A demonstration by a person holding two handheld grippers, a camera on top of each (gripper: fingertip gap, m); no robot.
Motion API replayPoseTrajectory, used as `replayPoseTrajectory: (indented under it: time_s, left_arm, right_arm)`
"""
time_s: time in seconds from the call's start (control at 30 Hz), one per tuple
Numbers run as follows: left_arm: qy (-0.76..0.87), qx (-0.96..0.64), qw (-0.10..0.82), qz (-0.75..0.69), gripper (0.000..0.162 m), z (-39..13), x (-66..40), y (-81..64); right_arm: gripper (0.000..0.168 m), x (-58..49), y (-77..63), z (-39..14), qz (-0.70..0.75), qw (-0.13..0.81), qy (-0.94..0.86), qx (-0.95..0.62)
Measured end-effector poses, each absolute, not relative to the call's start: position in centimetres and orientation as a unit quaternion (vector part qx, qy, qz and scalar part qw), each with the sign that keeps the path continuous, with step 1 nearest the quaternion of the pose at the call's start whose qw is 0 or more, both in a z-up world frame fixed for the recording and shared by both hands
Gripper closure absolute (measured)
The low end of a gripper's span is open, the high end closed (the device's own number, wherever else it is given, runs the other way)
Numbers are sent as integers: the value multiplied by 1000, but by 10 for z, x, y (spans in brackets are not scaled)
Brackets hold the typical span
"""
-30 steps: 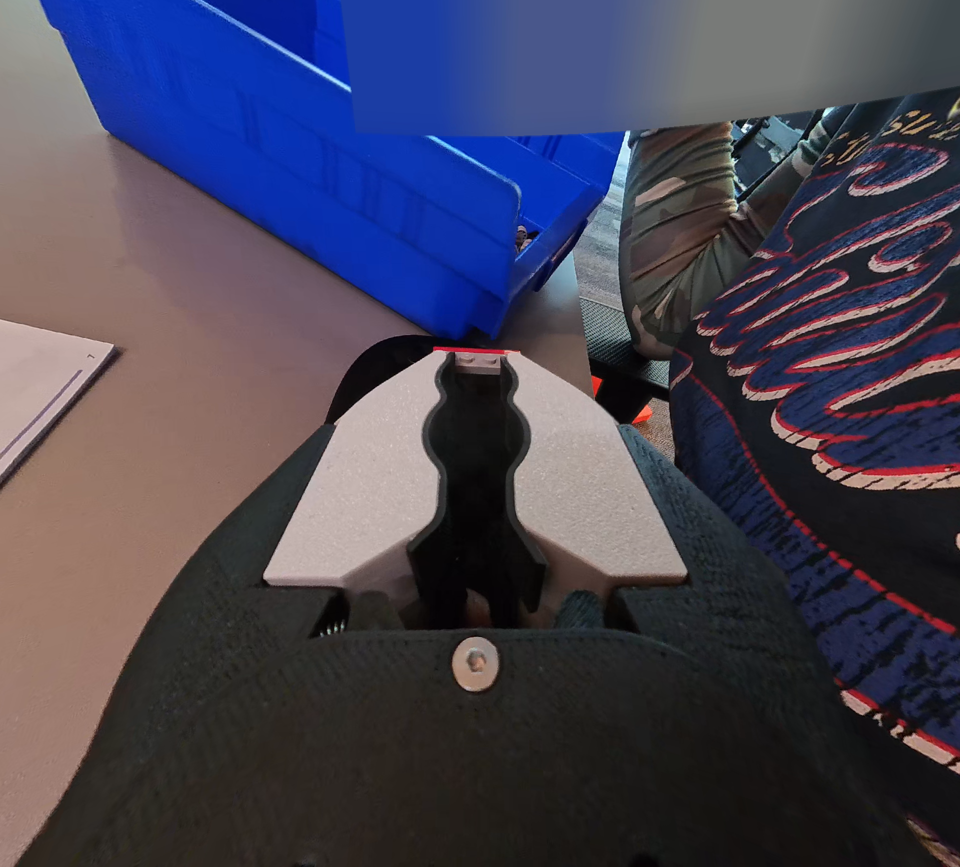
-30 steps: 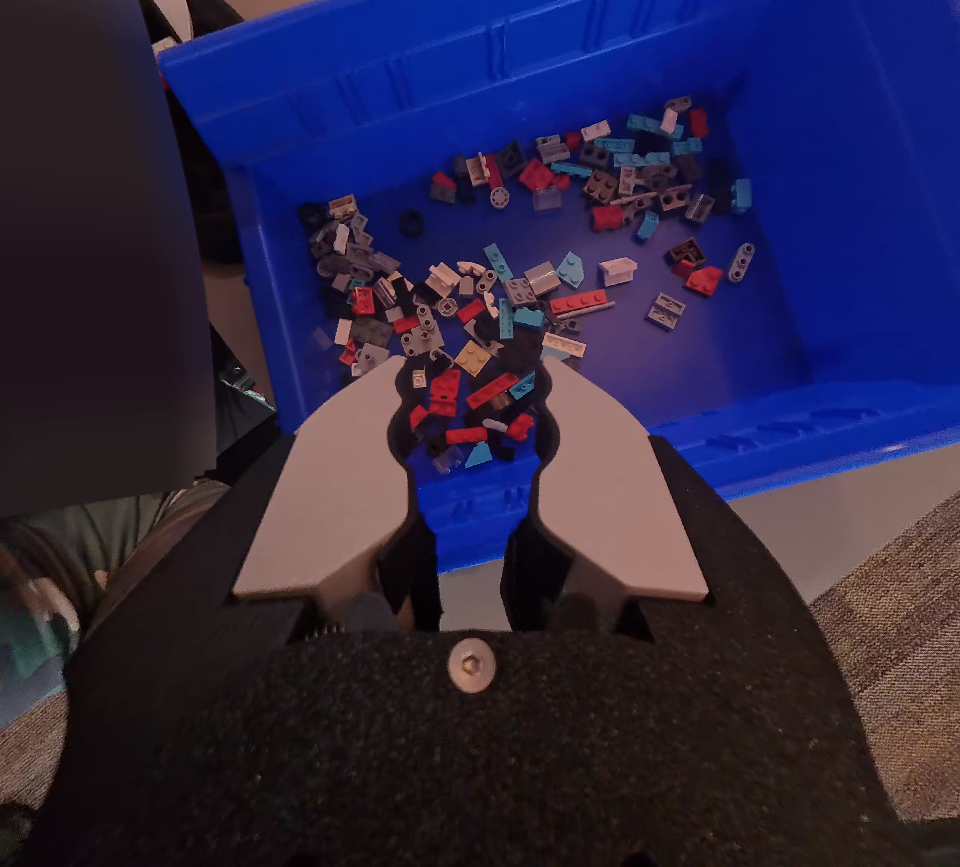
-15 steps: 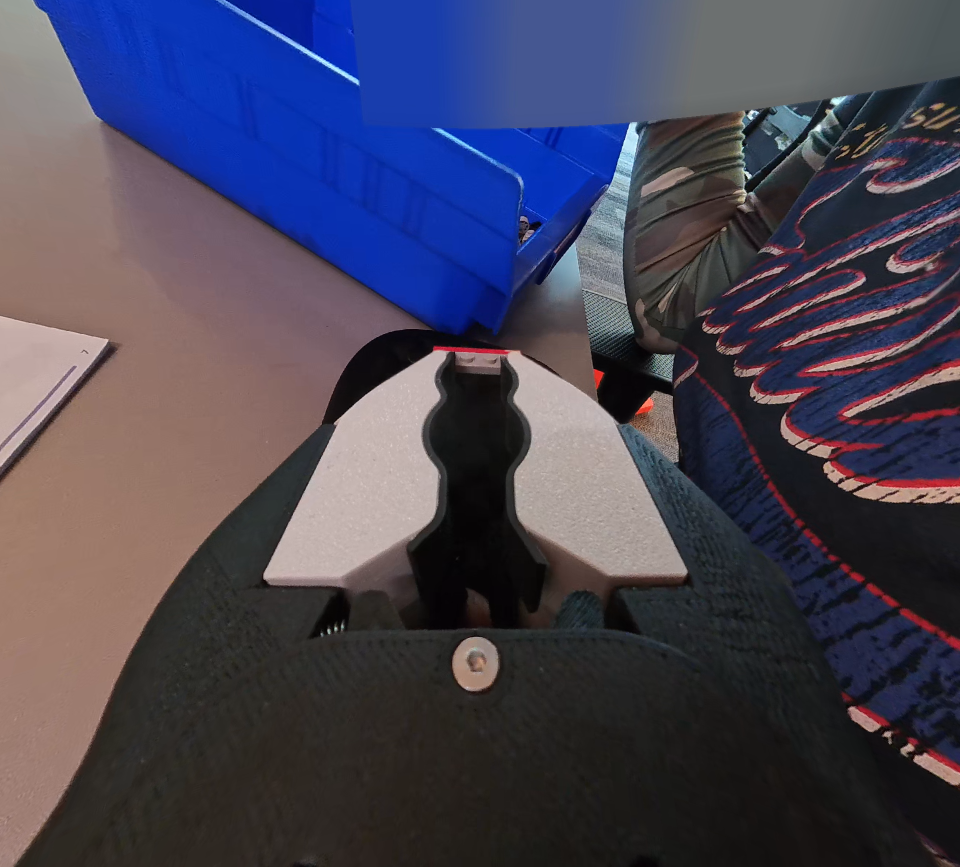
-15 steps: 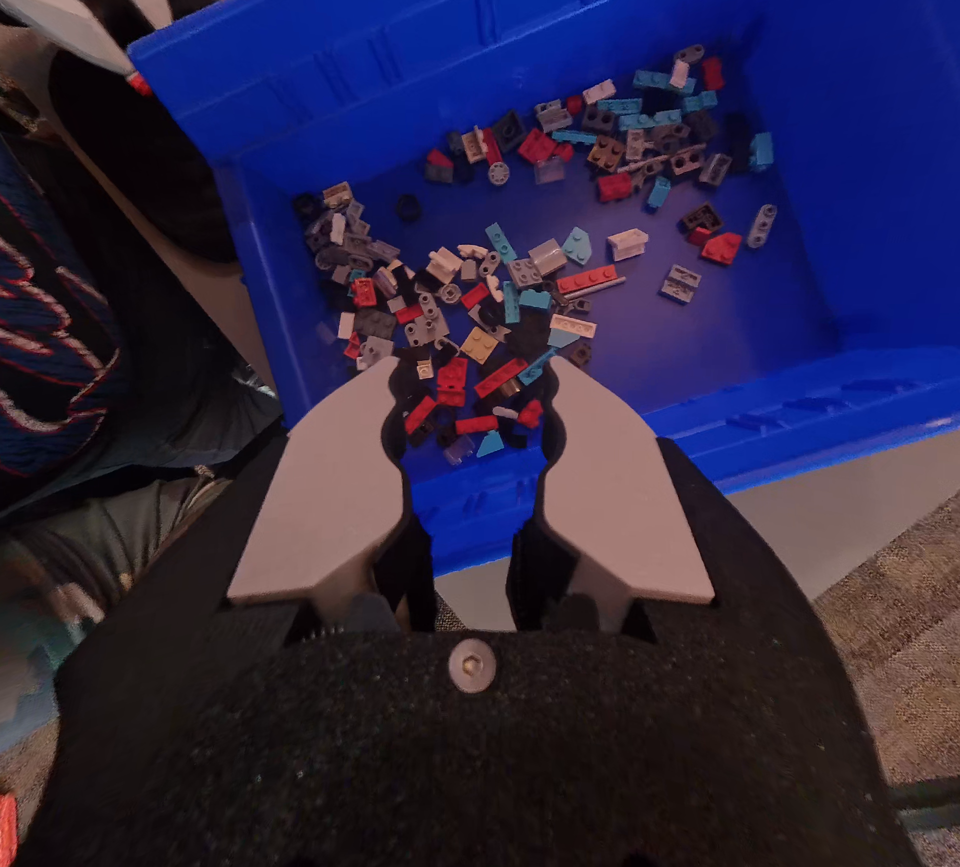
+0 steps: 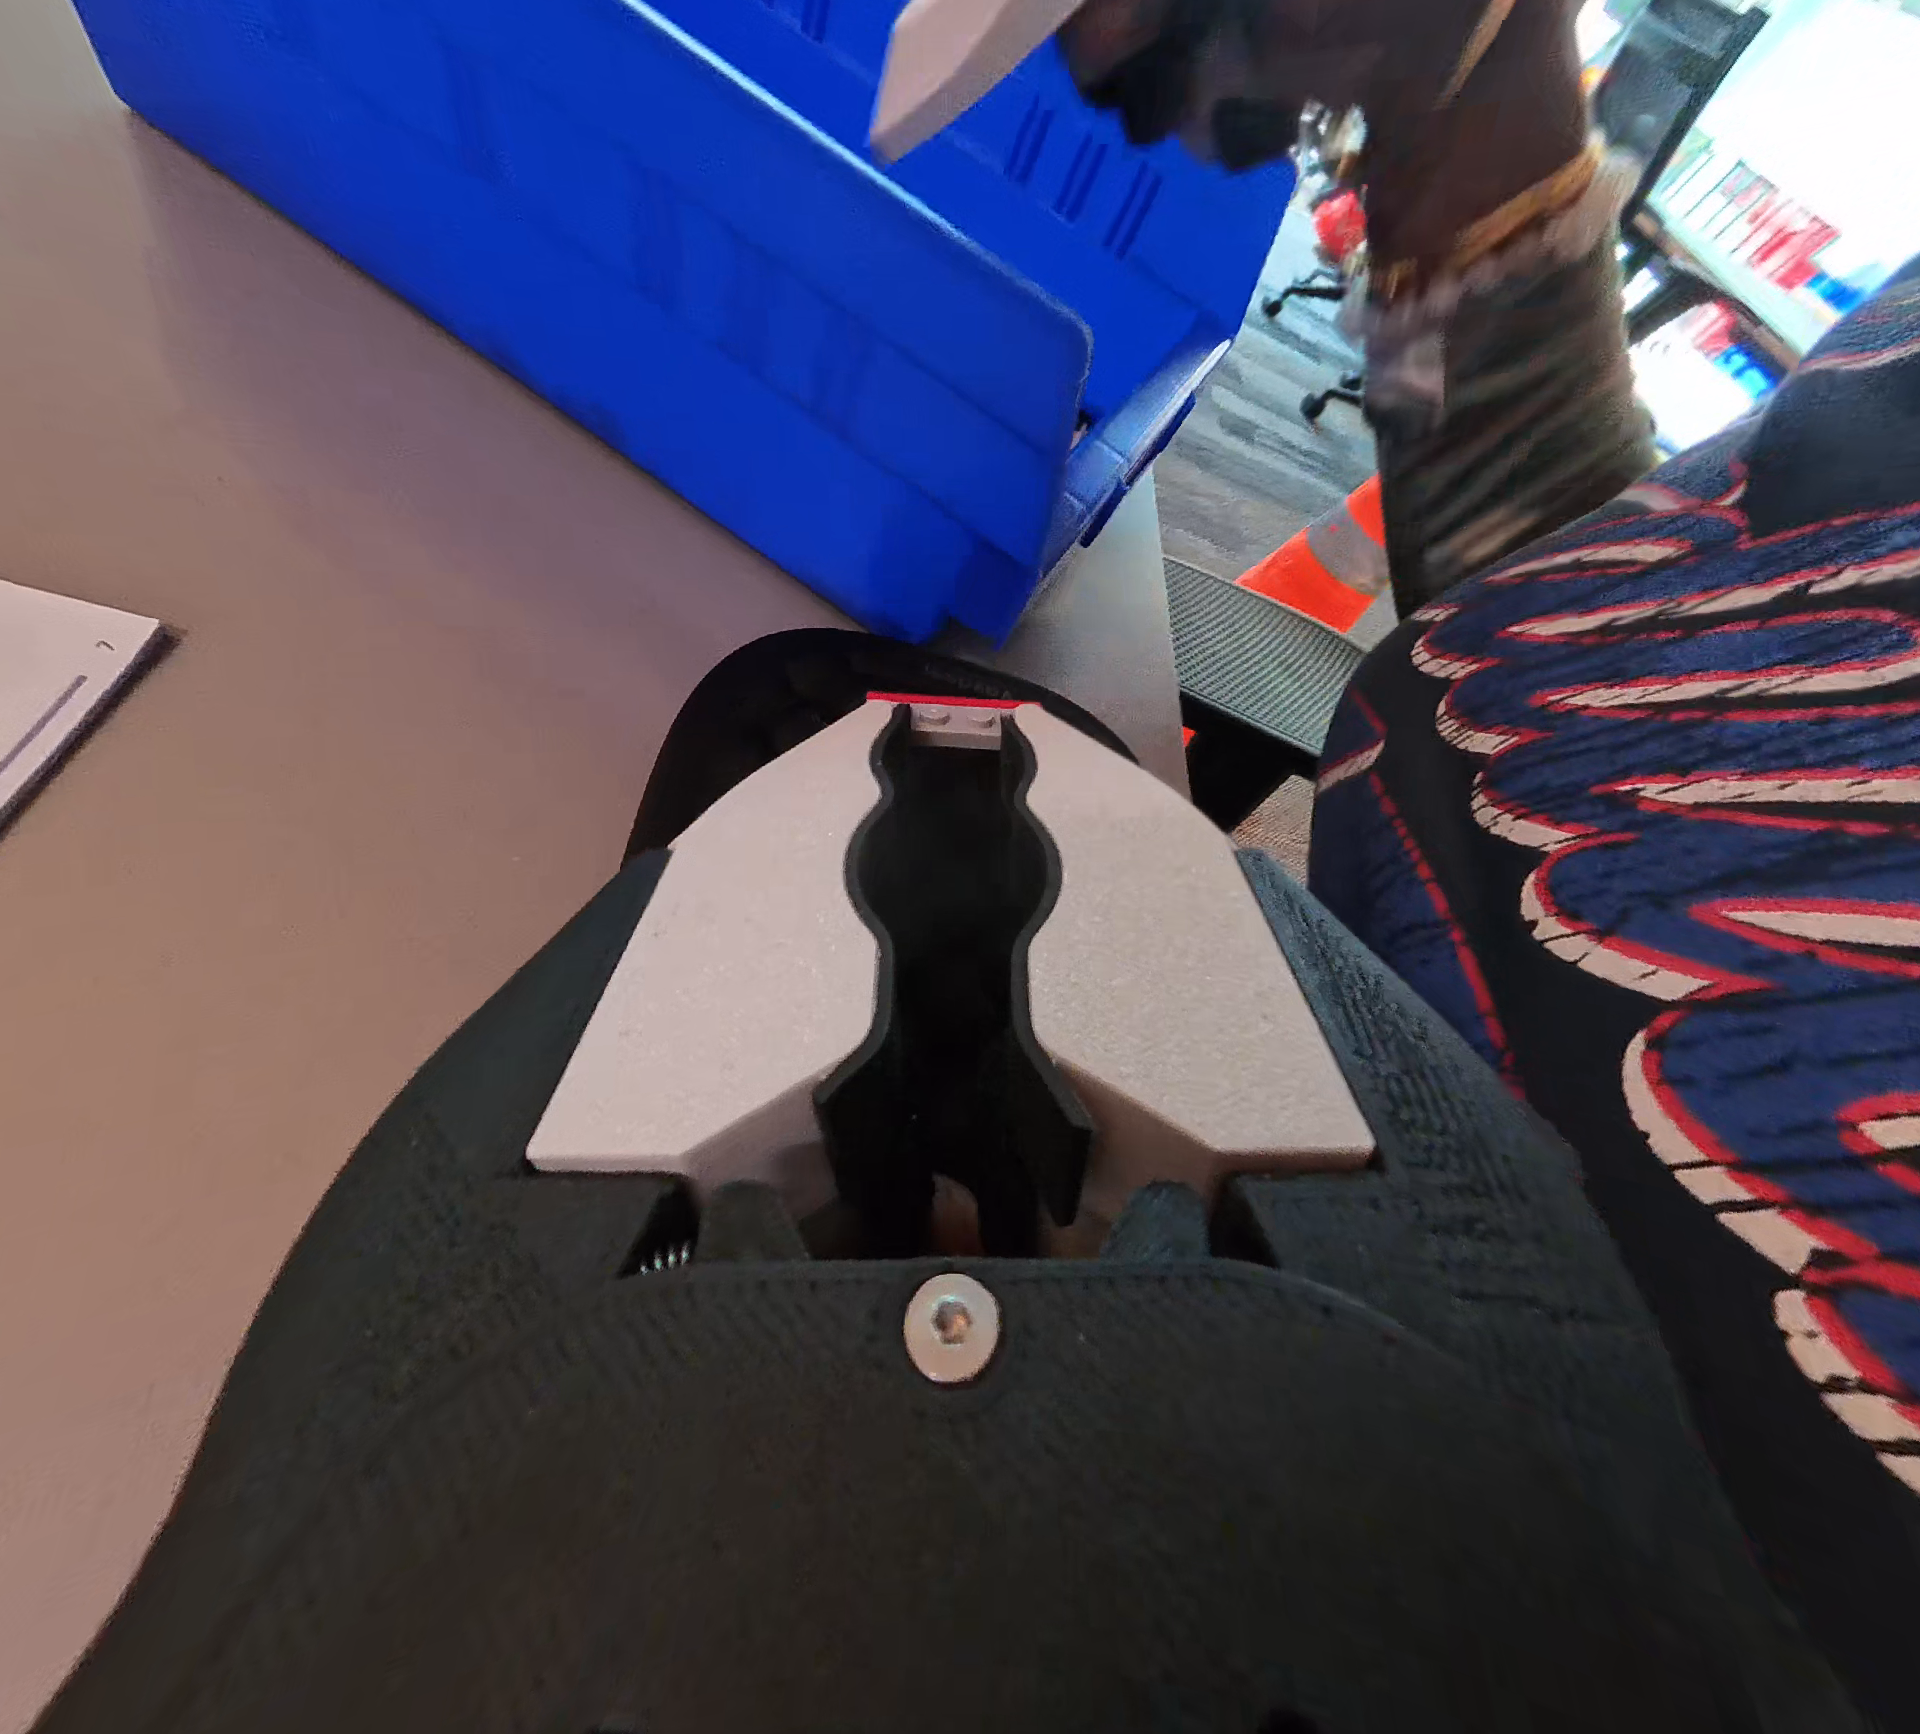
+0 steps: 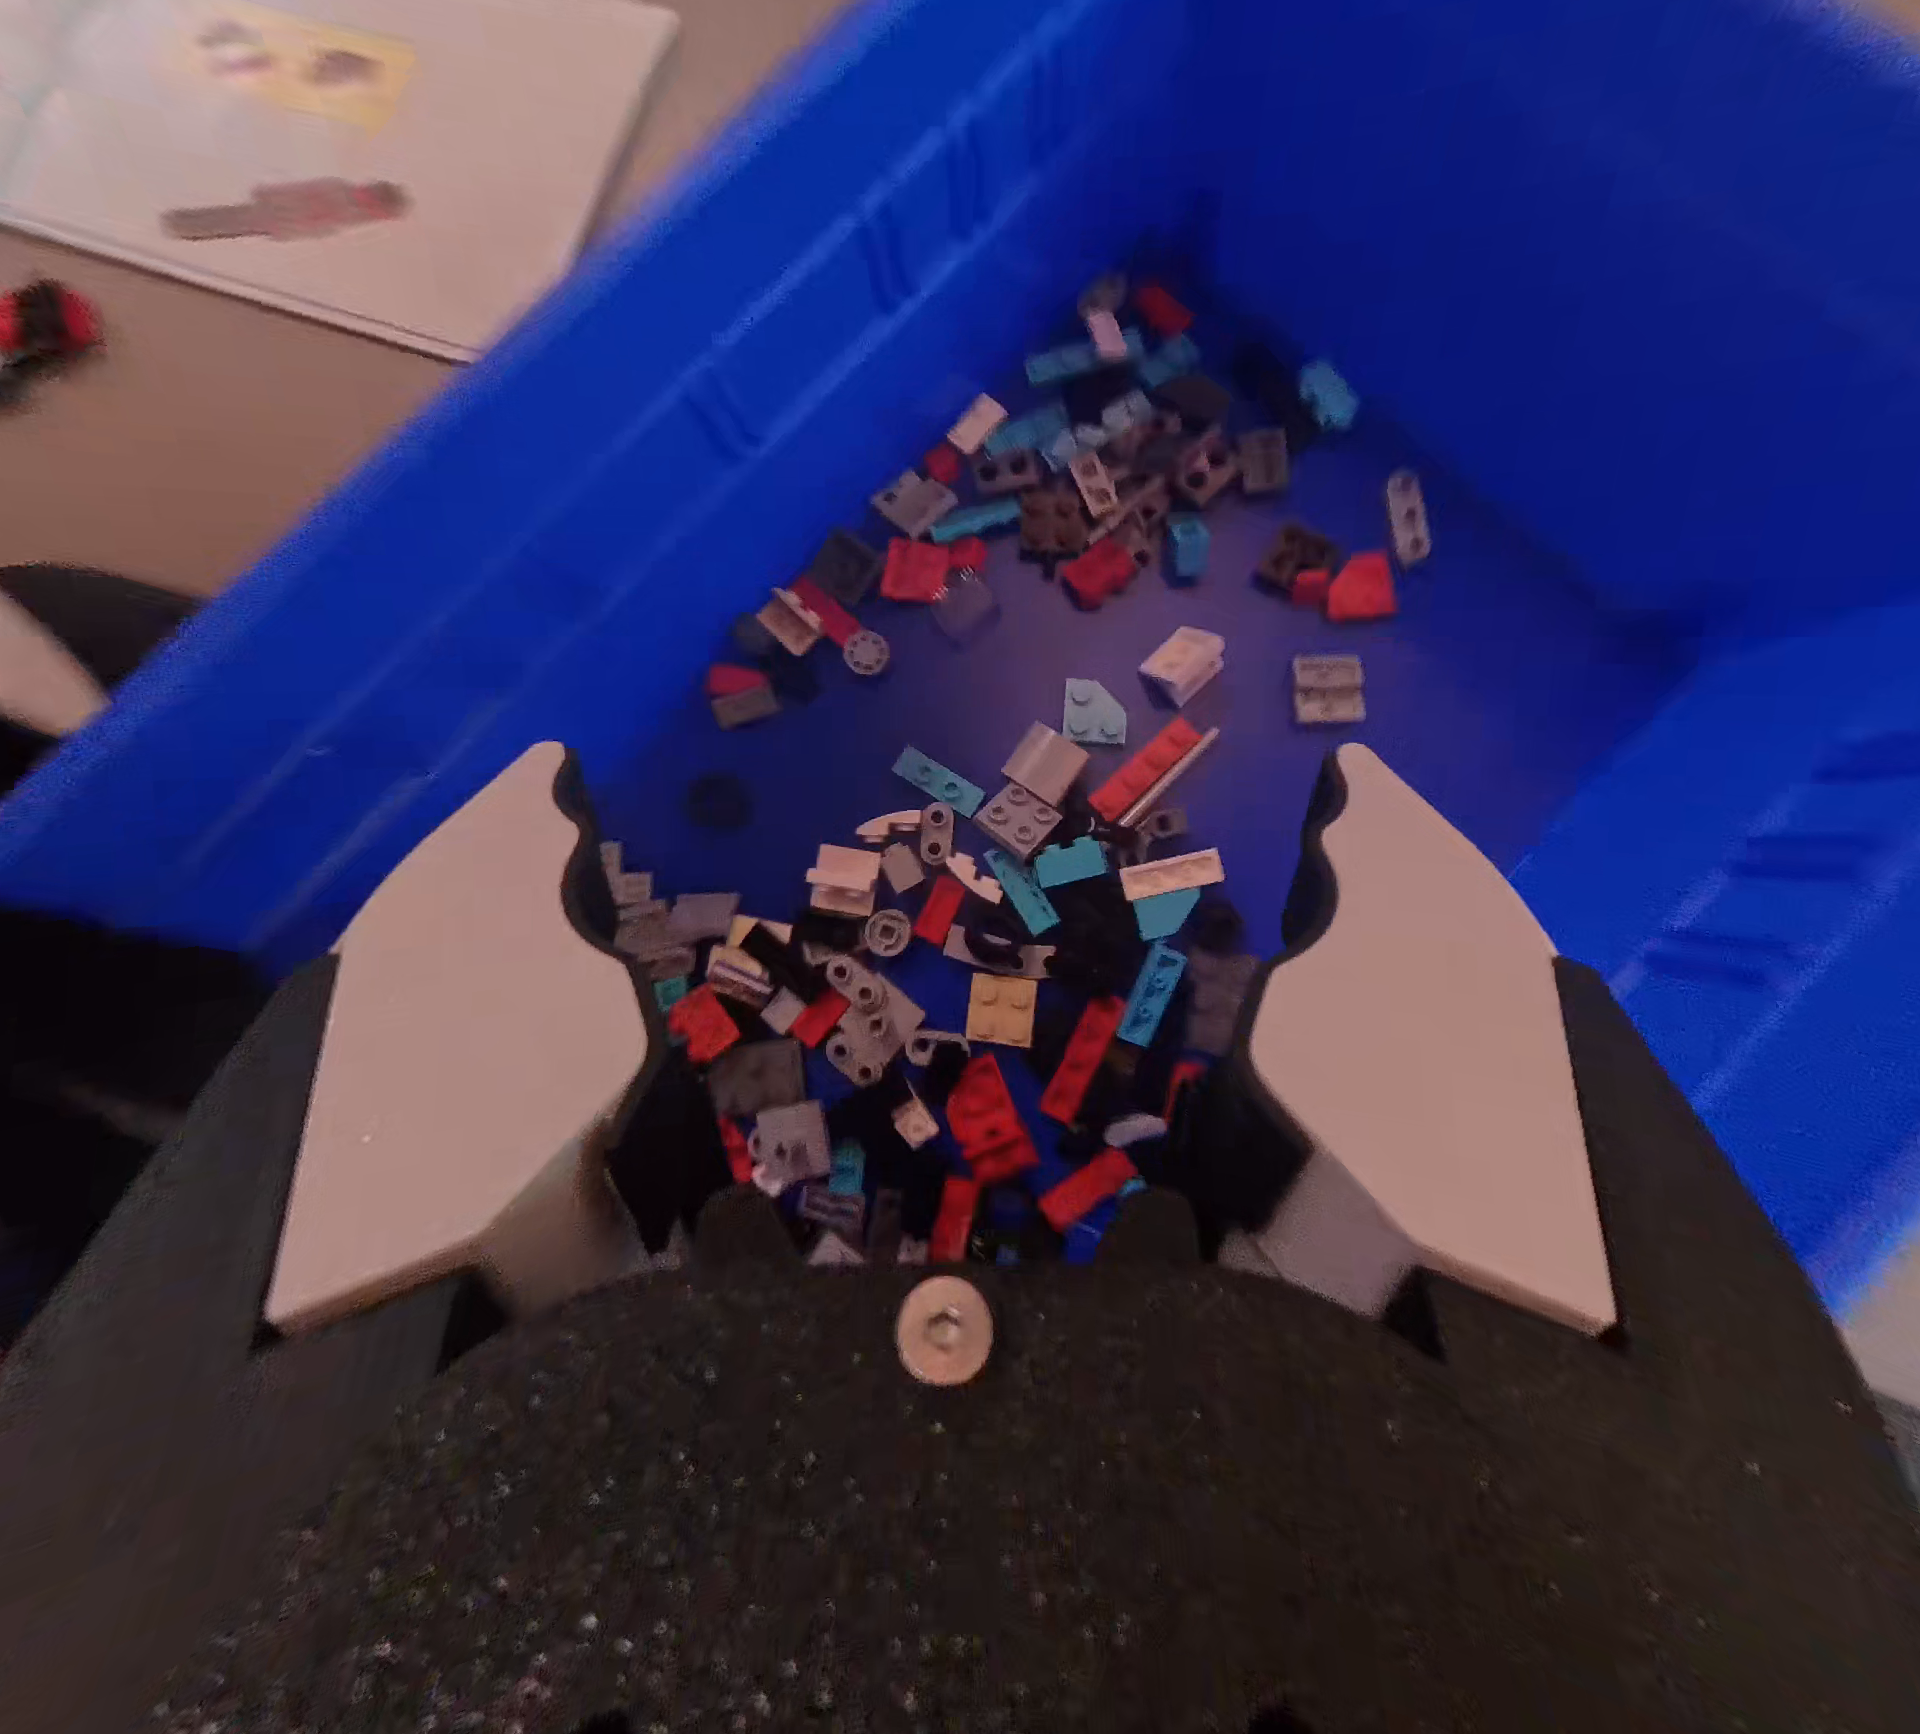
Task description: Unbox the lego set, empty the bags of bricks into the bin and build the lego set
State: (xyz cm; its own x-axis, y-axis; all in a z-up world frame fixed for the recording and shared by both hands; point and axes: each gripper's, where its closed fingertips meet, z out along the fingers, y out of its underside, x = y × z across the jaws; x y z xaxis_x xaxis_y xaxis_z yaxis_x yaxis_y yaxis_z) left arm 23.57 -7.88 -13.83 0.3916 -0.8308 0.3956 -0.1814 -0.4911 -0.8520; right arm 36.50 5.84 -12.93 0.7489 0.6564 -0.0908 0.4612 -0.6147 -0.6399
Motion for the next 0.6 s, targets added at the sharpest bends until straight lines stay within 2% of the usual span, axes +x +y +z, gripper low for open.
replayPoseTrajectory:
  time_s: [0.13, 0.27, 0.37, 0.47, 0.5, 0.57, 0.6]
  left_arm:
    - [326, -738, 363, -466, 145, -135, 234, -79]
    - [306, -730, 364, -490, 145, -130, 231, -77]
    - [311, -731, 360, -489, 146, -131, 232, -78]
    - [317, -732, 362, -483, 146, -132, 233, -79]
    - [317, -732, 361, -483, 146, -132, 233, -79]
    - [318, -733, 358, -484, 146, -133, 233, -80]
    - [319, -733, 357, -483, 146, -133, 233, -80]
  right_arm:
    - [48, 375, 58, -174, 90, 256, -292, -917]
    - [75, 374, 67, -176, 98, 264, -277, -919]
    - [74, 380, 83, -180, 83, 274, -254, -924]
    - [73, 379, 83, -195, 84, 245, -264, -929]
    - [87, 379, 82, -194, 76, 250, -277, -925]
    - [138, 372, 72, -190, 95, 242, -315, -913]
    - [146, 368, 67, -189, 111, 232, -324, -910]
